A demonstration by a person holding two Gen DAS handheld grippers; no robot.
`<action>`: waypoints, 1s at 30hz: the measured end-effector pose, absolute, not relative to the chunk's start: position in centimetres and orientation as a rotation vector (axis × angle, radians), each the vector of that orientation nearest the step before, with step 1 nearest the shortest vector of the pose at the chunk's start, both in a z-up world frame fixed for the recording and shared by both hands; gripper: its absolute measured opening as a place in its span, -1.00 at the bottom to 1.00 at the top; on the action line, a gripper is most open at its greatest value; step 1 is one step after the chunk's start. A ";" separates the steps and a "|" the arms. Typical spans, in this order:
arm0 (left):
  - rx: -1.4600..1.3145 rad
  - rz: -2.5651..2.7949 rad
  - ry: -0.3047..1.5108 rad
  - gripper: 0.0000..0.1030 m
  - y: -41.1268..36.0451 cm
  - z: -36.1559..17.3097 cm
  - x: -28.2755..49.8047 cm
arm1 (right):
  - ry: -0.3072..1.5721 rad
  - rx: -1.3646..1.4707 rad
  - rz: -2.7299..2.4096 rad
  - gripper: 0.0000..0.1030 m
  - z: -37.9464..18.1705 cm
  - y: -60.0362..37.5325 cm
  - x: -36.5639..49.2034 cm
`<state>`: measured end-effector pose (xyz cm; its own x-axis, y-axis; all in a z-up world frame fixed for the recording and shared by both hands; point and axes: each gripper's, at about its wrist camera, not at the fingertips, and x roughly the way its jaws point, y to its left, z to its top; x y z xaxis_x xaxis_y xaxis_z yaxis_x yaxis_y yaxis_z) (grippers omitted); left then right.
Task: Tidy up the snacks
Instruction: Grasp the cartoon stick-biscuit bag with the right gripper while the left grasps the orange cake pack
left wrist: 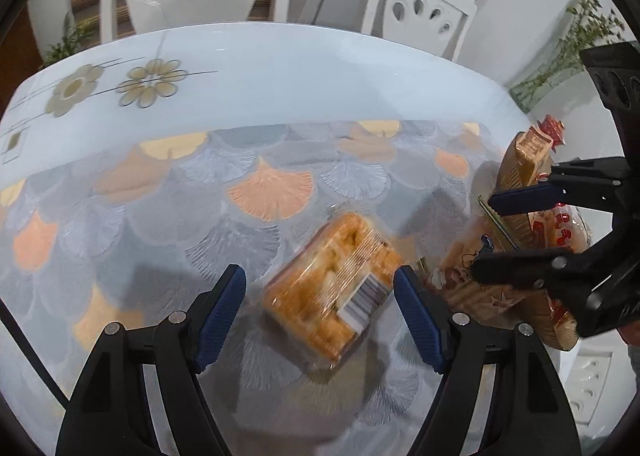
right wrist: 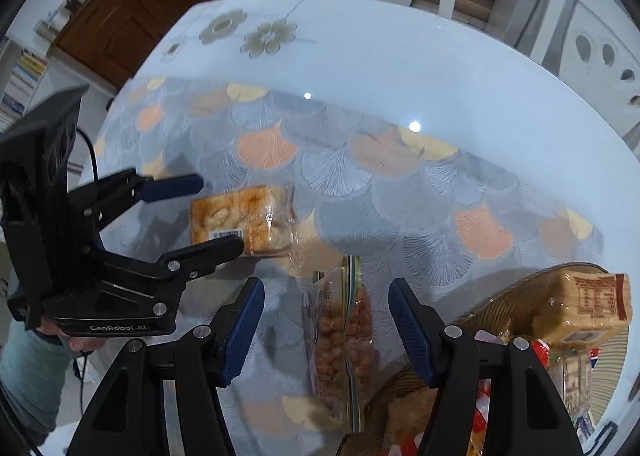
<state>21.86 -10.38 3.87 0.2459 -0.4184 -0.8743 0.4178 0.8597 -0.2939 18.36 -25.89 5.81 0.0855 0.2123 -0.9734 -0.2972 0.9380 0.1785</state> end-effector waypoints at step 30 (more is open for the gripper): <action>0.072 -0.527 1.179 -0.05 -10.3 3.2 17.7 | 1.555 -0.102 0.342 -0.41 3.5 -23.6 12.4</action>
